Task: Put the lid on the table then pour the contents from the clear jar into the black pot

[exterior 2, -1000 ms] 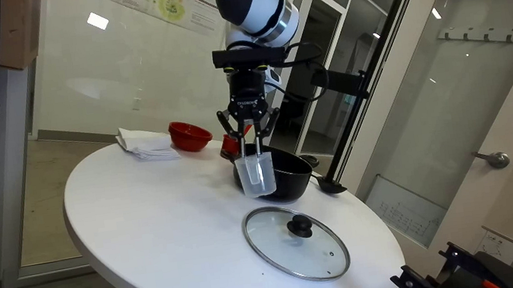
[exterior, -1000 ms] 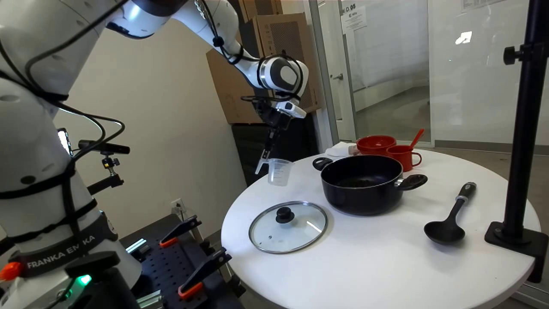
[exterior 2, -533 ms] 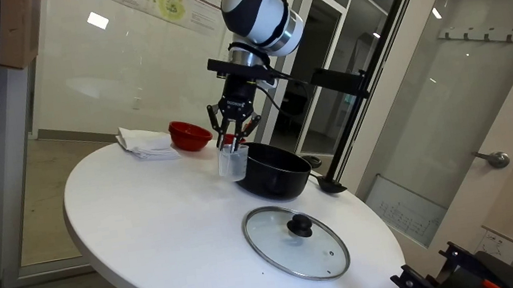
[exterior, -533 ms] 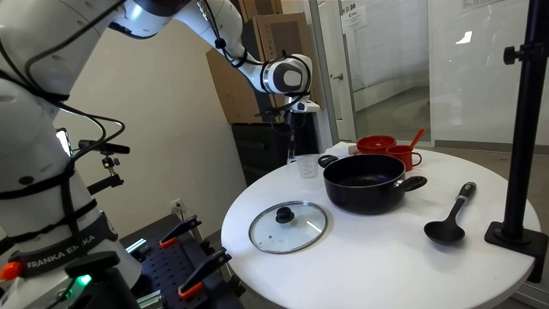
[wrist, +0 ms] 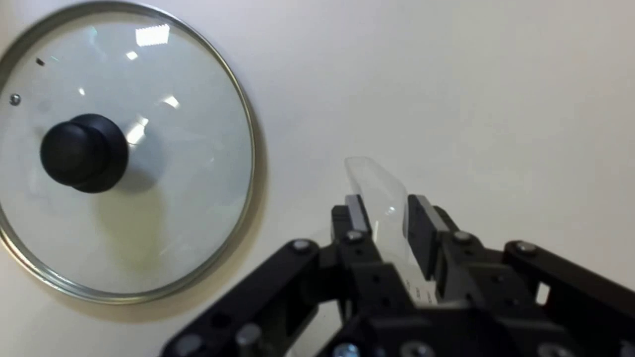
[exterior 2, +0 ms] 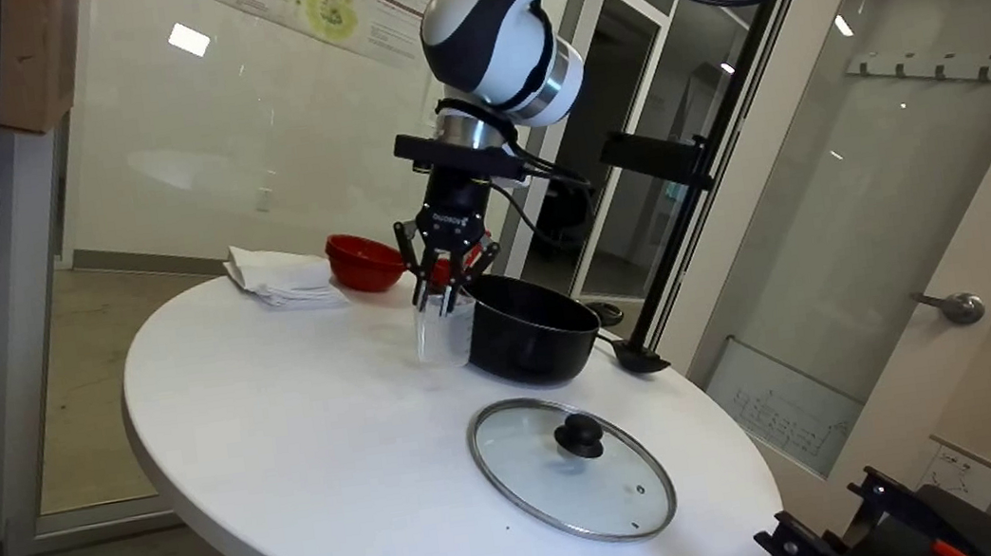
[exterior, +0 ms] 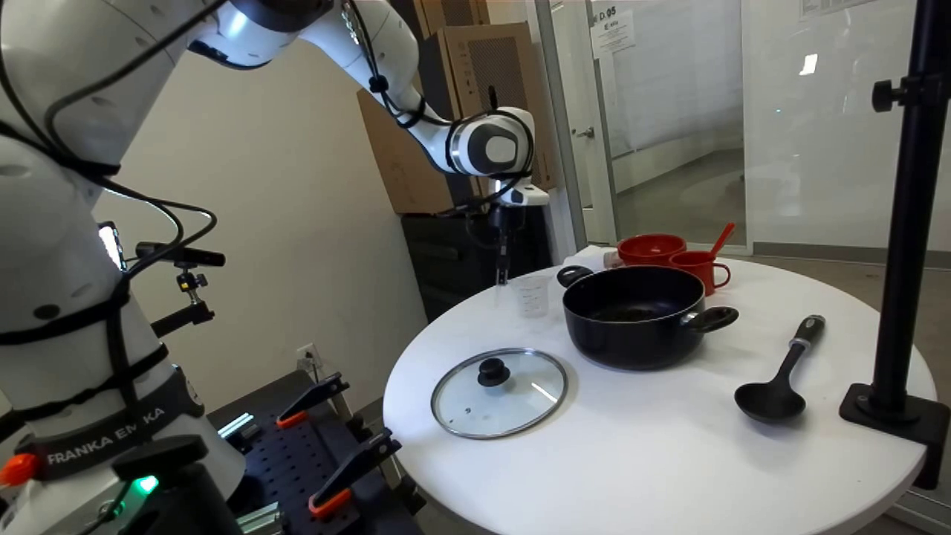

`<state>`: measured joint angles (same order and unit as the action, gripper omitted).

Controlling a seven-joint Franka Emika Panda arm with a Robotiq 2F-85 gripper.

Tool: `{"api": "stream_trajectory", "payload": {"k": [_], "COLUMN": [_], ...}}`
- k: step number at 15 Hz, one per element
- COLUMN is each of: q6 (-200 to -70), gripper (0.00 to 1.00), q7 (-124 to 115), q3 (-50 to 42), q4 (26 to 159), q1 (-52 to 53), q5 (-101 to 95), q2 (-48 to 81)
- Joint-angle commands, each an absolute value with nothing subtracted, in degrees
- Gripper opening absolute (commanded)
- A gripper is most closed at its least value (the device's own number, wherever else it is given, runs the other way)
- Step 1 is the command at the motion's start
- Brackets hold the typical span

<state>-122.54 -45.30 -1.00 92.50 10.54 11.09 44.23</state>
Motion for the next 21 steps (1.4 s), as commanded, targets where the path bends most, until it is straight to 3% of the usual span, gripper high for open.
{"api": "stream_trajectory", "payload": {"k": [1, 8, 9, 11, 17, 20, 21], "q6": [-117.5, -116.1, -116.2, -116.0, -110.3, -96.6, -102.8], "gripper": [0.06, 0.06, 0.51, 0.57, 0.99, 1.00, 1.00], "q7": [-45.9, -44.7, -44.6, -44.4, -41.6, -38.6, -40.9], "q3": [-0.9, -0.8, -0.7, -0.6, 1.3, 2.4, 0.9], "q4": [92.7, 92.8, 93.1, 93.3, 93.7, 91.9, 92.1], "q1": [11.3, 12.3, 12.2, 12.1, 10.1, 8.8, 10.5], "q5": [10.0, 9.3, 9.4, 9.5, 11.6, 12.7, 11.9], "q2": [46.7, 49.1, 48.9, 48.5, 46.5, 44.6, 46.8]}}
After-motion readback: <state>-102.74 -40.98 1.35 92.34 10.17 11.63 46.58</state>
